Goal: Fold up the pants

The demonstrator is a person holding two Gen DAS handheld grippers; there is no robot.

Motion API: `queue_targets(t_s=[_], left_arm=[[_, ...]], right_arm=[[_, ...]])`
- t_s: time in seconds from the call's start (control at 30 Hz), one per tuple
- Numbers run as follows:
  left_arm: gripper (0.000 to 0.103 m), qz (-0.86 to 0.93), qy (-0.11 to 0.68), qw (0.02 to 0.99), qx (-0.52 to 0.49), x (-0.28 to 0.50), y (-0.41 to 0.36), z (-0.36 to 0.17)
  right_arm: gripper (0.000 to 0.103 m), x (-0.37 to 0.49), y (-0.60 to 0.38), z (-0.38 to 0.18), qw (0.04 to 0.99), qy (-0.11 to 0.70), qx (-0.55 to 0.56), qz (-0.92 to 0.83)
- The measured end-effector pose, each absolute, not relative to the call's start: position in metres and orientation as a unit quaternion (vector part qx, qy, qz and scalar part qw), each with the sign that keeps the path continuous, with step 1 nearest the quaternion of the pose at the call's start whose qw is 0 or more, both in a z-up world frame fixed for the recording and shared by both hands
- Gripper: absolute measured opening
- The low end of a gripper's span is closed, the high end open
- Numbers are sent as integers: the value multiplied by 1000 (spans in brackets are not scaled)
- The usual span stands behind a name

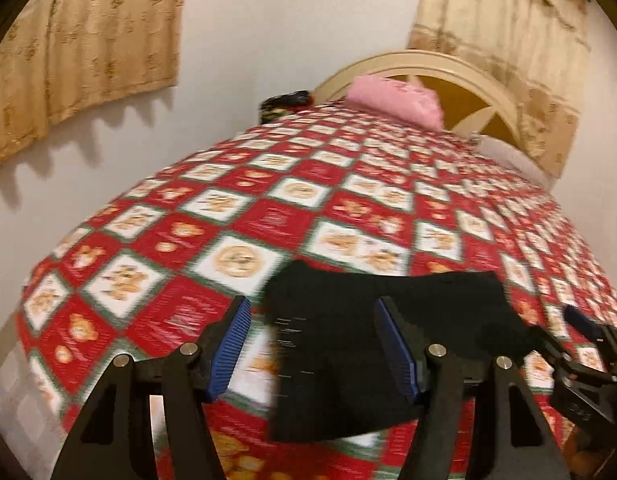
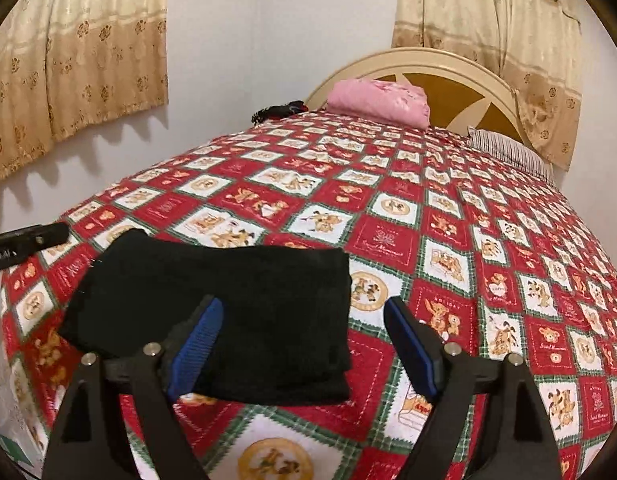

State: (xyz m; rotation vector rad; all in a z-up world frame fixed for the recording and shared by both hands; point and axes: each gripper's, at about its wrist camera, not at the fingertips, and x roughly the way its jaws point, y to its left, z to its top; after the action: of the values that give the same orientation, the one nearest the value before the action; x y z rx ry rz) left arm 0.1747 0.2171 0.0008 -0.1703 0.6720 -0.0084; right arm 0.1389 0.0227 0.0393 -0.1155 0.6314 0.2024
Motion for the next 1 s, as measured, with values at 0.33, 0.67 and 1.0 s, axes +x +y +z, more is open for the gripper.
queue_targets(t_s=[0.33,0.67,1.0], left_arm=[[65,-6,409,909,-79,188,193,-65],[65,-3,404,913,-60,176,190,-64],[65,-30,368,924,-95,121,185,-30]], right_arm=[[23,151,30,1,909,397,-32,123],[27,147,23,-2,903,413,0,117],[65,93,-2,46,917,385,78,69]])
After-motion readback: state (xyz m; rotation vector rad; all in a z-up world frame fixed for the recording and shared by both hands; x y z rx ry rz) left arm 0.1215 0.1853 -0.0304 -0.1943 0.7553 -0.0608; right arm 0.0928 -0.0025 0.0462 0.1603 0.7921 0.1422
